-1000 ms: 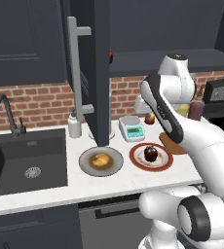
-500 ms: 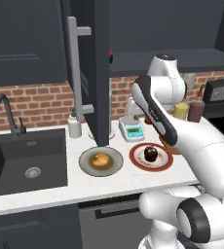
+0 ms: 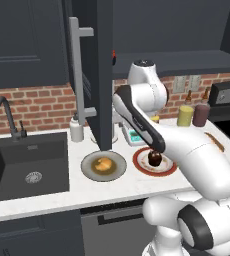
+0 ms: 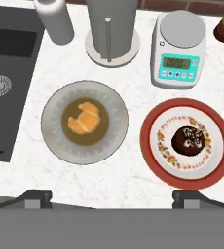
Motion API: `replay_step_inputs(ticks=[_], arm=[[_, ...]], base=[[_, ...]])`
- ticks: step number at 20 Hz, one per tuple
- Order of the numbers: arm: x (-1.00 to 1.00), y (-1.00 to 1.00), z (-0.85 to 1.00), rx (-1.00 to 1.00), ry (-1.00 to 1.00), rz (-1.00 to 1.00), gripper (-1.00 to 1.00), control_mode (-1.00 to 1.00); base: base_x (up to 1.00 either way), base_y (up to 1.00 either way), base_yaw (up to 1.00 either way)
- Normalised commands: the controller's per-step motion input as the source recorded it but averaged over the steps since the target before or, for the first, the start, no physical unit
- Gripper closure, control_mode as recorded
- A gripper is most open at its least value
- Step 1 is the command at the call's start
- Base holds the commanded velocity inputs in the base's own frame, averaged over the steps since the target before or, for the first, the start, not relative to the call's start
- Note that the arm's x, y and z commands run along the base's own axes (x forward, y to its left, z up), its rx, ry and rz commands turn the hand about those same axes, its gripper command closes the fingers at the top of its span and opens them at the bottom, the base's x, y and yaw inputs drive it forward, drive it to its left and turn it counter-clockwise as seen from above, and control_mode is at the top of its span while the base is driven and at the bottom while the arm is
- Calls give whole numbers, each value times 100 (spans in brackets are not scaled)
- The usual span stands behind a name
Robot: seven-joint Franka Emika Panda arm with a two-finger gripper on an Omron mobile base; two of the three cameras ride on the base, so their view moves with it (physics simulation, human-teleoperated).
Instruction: From the different types of pastries on the counter, select a croissant and place it on the cutting board. Then retrieve a jar of jam from the cabinet and place it alongside the croissant on the cutting board.
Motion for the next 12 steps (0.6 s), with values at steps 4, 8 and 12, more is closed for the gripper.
replay_step_inputs(ticks=[4,8,12], arm=[[2,62,-49,0,3,-6,-100,-100],[0,40,-56,0,12,-7,-100,-100],[0,3,-42,0,14,-8,-100,-100]], base=[[0,0,0],[0,0,0],[0,0,0]])
